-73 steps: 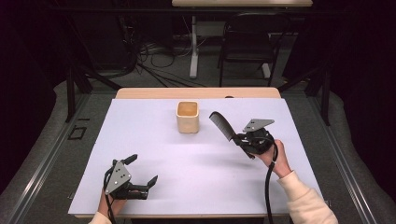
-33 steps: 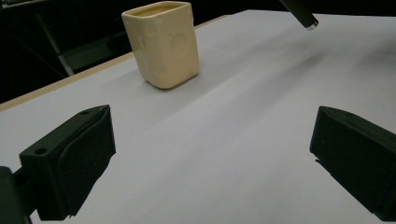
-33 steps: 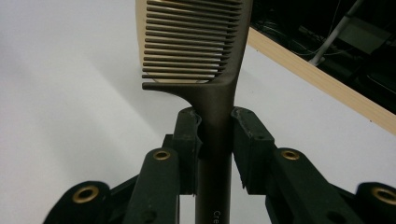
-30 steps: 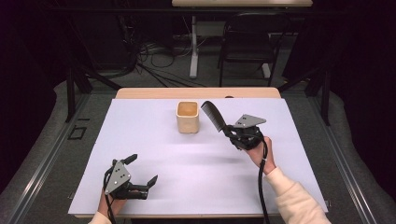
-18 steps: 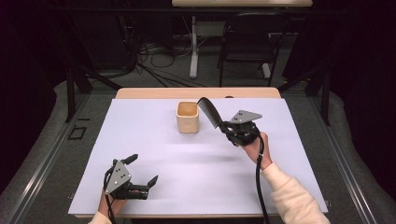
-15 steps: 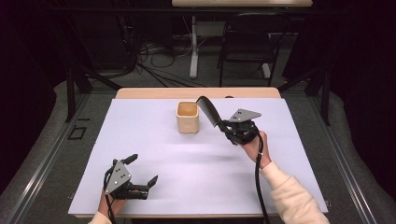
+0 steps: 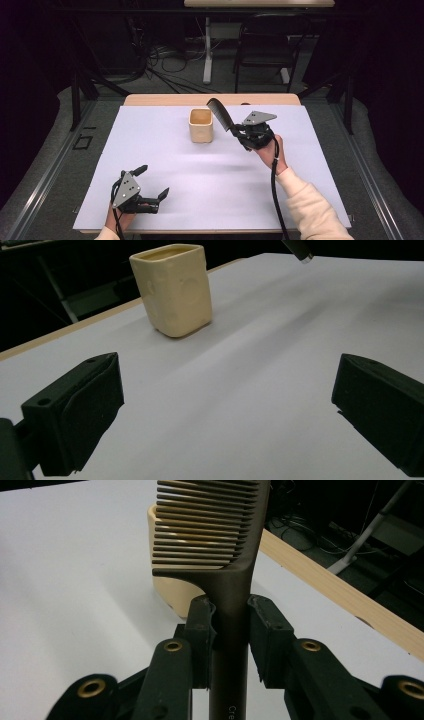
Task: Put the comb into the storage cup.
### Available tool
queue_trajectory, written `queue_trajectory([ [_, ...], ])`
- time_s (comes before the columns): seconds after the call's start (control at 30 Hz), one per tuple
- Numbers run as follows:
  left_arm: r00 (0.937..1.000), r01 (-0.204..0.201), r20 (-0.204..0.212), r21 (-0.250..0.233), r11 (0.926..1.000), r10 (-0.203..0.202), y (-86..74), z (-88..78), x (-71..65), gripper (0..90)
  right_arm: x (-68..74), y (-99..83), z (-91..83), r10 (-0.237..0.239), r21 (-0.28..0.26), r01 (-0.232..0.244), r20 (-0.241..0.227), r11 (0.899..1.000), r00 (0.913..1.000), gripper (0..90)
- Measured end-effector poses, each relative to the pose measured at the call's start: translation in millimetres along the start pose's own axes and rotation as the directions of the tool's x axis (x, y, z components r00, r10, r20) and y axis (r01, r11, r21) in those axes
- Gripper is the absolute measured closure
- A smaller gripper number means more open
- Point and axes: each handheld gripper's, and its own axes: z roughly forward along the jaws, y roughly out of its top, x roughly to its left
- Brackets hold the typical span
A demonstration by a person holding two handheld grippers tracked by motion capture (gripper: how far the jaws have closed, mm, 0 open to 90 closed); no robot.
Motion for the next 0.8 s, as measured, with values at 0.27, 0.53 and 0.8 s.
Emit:
queue_trajectory([
  [0.27,1.0,-0.001,0.0,0.003,1.0,0.001,-0.2,0.0,0.0,0.2,-1.1,10.3,2.7,0.002,-0.01,-0.002,-0.007,1.0,1.0,71.9],
  [0.53,1.0,0.002,0.006,0.001,1.0,-0.002,-0.2,-0.2,0.7,0.2,-3.6,16.7,6.2,0.001,-0.012,-0.001,-0.001,1.0,1.0,71.8],
  [0.8,1.0,0.003,0.008,0.002,1.0,-0.003,-0.1,-0.2,0.9,0.2,-7.2,24.2,7.7,-0.006,-0.014,0.006,0.005,1.0,1.0,71.8],
])
